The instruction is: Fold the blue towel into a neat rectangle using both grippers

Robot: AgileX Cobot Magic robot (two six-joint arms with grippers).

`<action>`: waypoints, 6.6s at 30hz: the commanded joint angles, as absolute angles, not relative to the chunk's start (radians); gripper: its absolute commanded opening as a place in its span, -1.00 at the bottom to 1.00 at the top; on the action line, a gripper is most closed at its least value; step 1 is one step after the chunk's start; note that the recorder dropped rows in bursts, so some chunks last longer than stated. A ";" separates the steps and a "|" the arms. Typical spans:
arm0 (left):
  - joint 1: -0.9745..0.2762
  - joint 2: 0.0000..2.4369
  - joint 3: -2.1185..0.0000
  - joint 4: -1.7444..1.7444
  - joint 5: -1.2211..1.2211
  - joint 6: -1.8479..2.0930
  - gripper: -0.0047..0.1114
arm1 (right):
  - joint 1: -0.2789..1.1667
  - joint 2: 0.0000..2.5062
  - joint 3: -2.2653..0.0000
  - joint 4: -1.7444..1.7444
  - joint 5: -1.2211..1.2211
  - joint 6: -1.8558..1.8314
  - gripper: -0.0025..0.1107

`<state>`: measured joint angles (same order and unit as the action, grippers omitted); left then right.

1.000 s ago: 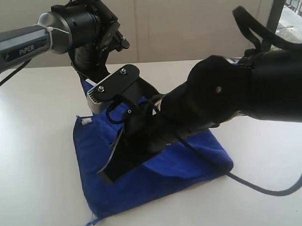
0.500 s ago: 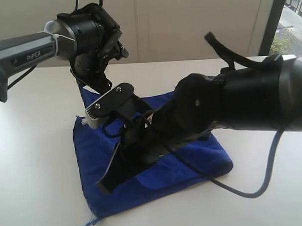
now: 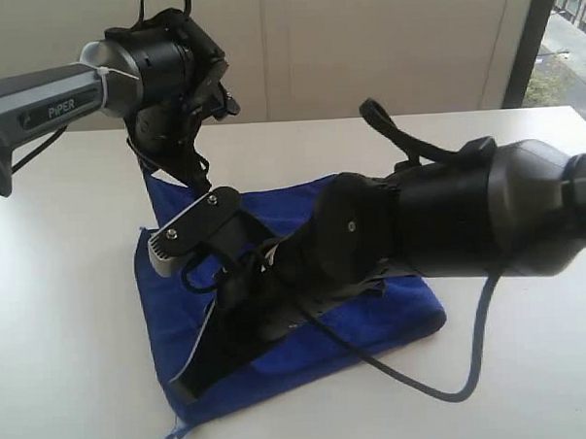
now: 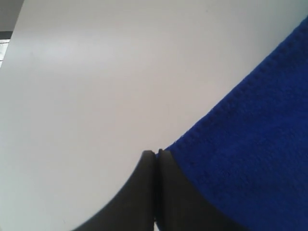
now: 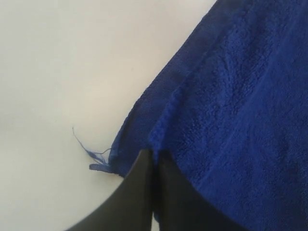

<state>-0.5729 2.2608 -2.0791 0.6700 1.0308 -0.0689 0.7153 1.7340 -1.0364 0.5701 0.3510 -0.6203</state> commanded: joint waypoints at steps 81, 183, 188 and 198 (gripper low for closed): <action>-0.523 2.336 -2.071 0.822 1.128 -0.139 0.22 | 0.823 1.806 -1.073 0.619 0.317 -0.699 0.02; -0.698 1.623 -0.983 -0.116 0.405 0.151 -0.92 | 0.119 2.323 -1.991 0.449 0.896 -0.695 -0.96; -0.698 1.574 -0.920 -0.080 0.395 0.148 -0.92 | 0.119 2.347 -2.005 0.444 0.858 -0.695 -0.96; -0.699 1.570 -0.847 -0.075 0.250 0.080 -0.92 | 0.119 2.380 -2.005 0.453 0.822 -0.701 -0.96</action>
